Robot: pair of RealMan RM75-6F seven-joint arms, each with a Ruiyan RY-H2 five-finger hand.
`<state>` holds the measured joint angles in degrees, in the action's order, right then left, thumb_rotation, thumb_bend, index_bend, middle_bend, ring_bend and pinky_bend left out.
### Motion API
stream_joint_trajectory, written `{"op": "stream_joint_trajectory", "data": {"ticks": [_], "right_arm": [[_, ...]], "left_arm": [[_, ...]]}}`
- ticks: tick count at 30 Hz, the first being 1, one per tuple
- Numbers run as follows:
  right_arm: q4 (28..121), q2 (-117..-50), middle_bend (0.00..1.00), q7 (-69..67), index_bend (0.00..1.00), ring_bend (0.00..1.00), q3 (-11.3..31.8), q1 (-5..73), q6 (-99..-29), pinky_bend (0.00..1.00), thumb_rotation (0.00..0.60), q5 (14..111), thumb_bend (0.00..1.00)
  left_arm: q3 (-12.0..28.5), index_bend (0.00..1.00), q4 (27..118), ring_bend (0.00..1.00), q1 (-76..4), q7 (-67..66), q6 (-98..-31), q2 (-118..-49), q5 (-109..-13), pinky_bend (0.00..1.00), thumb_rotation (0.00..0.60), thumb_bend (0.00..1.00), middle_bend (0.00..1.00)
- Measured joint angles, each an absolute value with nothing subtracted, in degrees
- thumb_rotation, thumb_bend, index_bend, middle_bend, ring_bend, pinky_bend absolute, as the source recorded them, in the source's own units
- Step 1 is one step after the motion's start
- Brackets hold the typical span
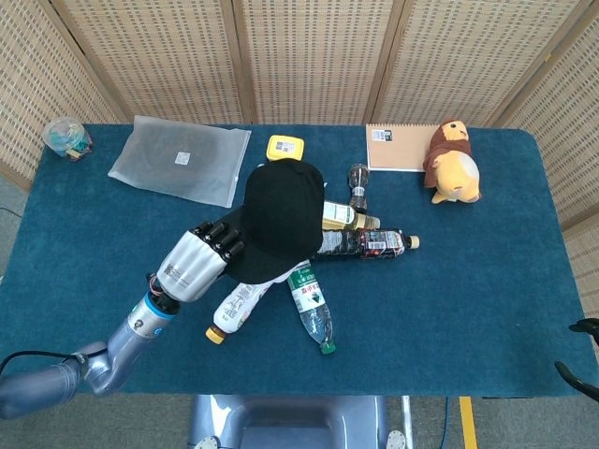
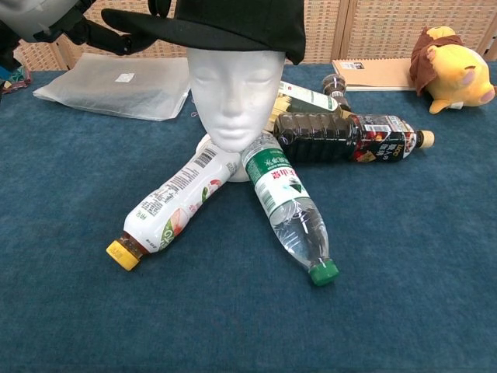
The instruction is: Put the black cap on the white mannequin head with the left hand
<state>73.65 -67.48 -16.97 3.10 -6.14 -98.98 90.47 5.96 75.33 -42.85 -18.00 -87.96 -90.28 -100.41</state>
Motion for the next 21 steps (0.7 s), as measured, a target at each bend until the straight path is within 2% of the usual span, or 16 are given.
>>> {"op": "stream_joint_trajectory", "data": {"ticks": [6,9,14,21], "right_arm": [[73.6,-67.5,0.34,-16.9,0.37,0.34,3.1,-6.2,-99.0,0.30,0.600,90.4,0.17],[73.6,-67.5,0.34,-16.9,0.37,0.34,3.1,-6.2,-99.0,0.30,0.600,90.4,0.17],[73.6,-67.5,0.34,-16.9,0.37,0.34,3.2,-6.2,-99.0,0.30,0.600,90.4,0.17],[73.5,-67.5,0.34,-17.0,0.36,0.34,3.2,-6.1,-99.0,0.30,0.600,90.4,0.17]], "left_arm": [[5.9,0.73,76.5,0.49,-41.8,-18.4,-87.4,-89.7,-100.3,0.70,0.600,0.39,0.56],[5.9,0.63,77.3,0.45,-41.3,-18.8,-87.1,-89.4,-99.8,0.68,0.600,0.35,0.54],[5.8,0.46,80.1,0.35,-40.3,-21.2,-85.4,-88.5,-98.3,0.62,0.600,0.25,0.45],[5.6,0.34,85.5,0.27,-38.6,-26.1,-82.5,-86.8,-95.3,0.57,0.600,0.21,0.36]]}}
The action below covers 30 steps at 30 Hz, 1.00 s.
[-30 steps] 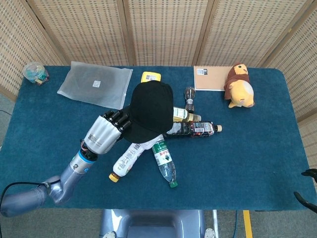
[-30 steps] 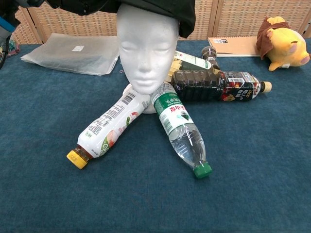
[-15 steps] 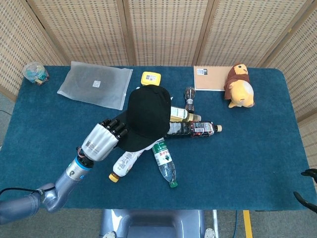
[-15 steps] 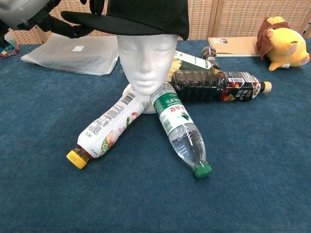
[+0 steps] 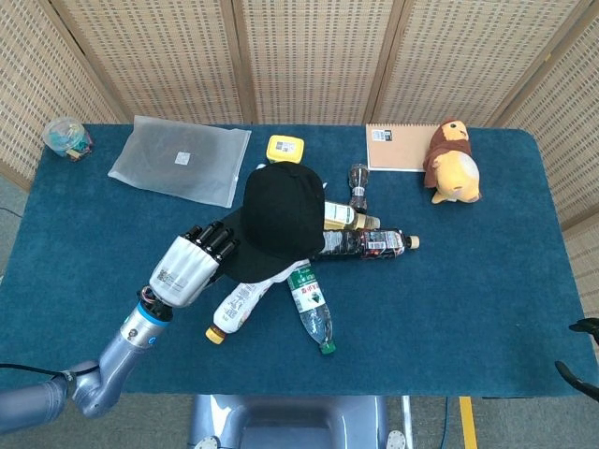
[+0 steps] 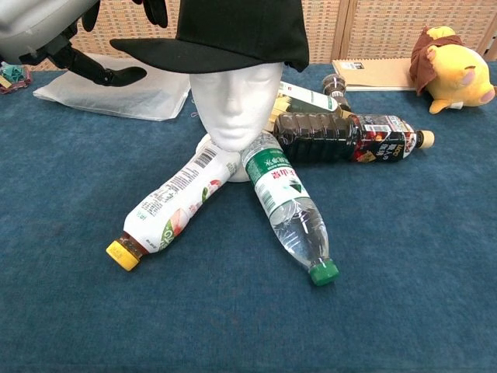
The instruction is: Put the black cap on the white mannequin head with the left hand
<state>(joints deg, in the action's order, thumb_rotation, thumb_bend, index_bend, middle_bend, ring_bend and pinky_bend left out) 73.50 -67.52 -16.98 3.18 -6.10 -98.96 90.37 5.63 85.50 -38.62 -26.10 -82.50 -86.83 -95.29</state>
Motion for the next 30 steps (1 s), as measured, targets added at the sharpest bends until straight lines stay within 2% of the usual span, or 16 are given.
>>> {"op": "stream_joint_trajectory", "data": {"ticks": [5,12,25,30], "right_arm": [[73.4,-67.5,0.34,-17.1,0.36,0.34,3.2,-6.1,-99.1,0.30,0.600,90.4,0.17],[73.3,-67.6,0.34,-17.2,0.36,0.34,3.3,-6.0,-98.9,0.30,0.600,90.3,0.17],[74.2,-67.2,0.34,-15.9,0.36,0.34,3.5,-4.8,-97.9,0.30,0.600,90.8,0.17],[74.8,-67.1,0.34,-15.1,0.36,0.34,3.4,-4.3,-97.3,0.29,0.600,91.0,0.17]], "left_arm": [[5.8,0.26,88.7,0.21,-37.6,-28.7,-80.7,-85.8,-93.1,0.52,0.600,0.18,0.30],[5.0,0.23,93.9,0.20,-34.7,-30.0,-80.6,-83.3,-90.7,0.51,0.600,0.17,0.29],[1.2,0.24,102.6,0.20,-21.2,-20.3,-92.2,-70.8,-90.2,0.51,0.600,0.17,0.29],[-0.4,0.31,102.3,0.20,-15.7,-16.6,-95.2,-67.7,-87.5,0.50,0.600,0.17,0.29]]}}
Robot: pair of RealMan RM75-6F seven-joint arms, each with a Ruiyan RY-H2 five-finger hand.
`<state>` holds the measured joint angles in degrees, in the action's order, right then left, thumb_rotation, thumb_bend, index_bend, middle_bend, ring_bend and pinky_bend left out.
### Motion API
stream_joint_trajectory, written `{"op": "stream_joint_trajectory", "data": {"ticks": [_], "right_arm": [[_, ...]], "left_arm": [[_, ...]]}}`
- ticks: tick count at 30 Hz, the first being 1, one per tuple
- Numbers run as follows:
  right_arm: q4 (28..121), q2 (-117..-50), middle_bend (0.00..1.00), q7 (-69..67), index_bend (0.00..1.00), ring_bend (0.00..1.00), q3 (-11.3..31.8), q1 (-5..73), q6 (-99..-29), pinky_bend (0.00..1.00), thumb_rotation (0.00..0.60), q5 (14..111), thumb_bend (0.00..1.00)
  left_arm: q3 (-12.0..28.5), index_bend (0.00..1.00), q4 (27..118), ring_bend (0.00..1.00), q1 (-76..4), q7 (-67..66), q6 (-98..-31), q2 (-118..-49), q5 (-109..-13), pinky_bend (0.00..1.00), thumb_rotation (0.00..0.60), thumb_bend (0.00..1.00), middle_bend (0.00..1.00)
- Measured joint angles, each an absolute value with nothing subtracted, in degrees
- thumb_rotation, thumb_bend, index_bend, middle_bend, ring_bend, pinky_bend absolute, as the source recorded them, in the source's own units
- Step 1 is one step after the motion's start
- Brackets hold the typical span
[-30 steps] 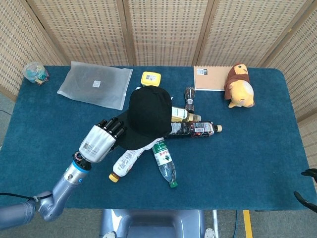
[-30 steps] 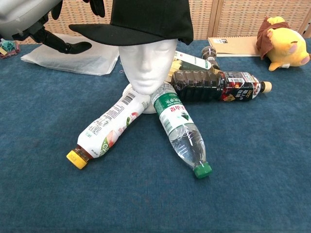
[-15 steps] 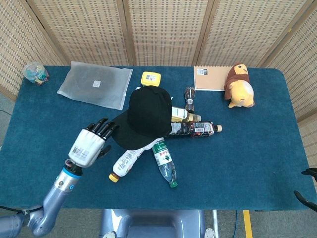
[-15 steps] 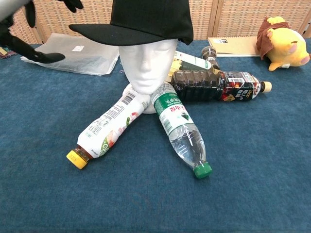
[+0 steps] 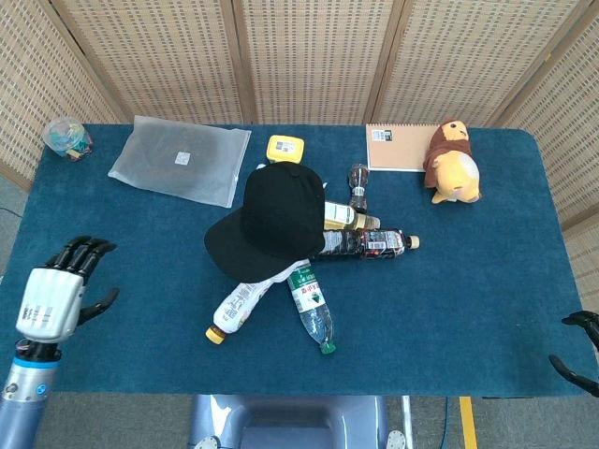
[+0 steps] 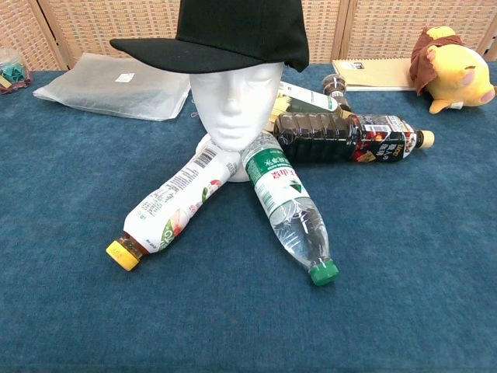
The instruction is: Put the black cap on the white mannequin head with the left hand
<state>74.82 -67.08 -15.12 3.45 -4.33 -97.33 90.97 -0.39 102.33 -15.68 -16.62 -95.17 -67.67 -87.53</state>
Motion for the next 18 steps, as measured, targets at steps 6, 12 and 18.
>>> {"op": "stream_joint_trajectory", "data": {"ticks": [6,12,18], "right_arm": [[76.5,-66.5,0.37,-13.3,0.36,0.35,3.2,-3.6,-96.0,0.30,0.600,91.3,0.17],[77.6,-66.4,0.36,-11.9,0.36,0.34,3.0,-3.0,-96.0,0.30,0.600,92.0,0.17],[78.3,-66.1,0.36,-11.2,0.36,0.34,2.9,-2.9,-96.3,0.29,0.600,92.4,0.17]], "left_arm": [[-2.2,0.49,101.8,0.20,-9.1,-10.4,-96.7,-64.7,-81.9,0.51,0.600,0.21,0.29],[-4.4,0.53,101.2,0.20,-4.8,-12.2,-97.4,-62.4,-80.1,0.50,0.600,0.21,0.30],[-4.4,0.53,101.4,0.20,-3.1,-12.2,-96.8,-61.3,-80.6,0.49,0.600,0.21,0.30]]}}
